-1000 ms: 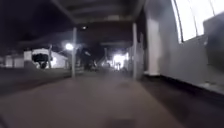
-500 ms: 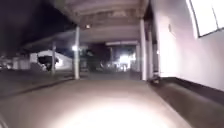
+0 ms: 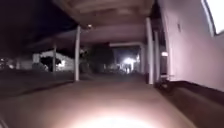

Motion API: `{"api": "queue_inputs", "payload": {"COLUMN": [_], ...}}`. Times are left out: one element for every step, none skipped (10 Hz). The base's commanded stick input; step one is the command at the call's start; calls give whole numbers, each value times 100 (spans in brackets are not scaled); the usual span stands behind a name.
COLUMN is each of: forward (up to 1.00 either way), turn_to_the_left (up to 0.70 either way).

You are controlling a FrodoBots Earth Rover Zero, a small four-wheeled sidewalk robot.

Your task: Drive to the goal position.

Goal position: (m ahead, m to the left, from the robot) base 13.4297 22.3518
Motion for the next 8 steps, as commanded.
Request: {"api": "queue_inputs", "payload": {"forward": [100,100,100,100,100,100,100,100], "turn_to_the_left": [3,1,0,0,0,4,11,18]}}
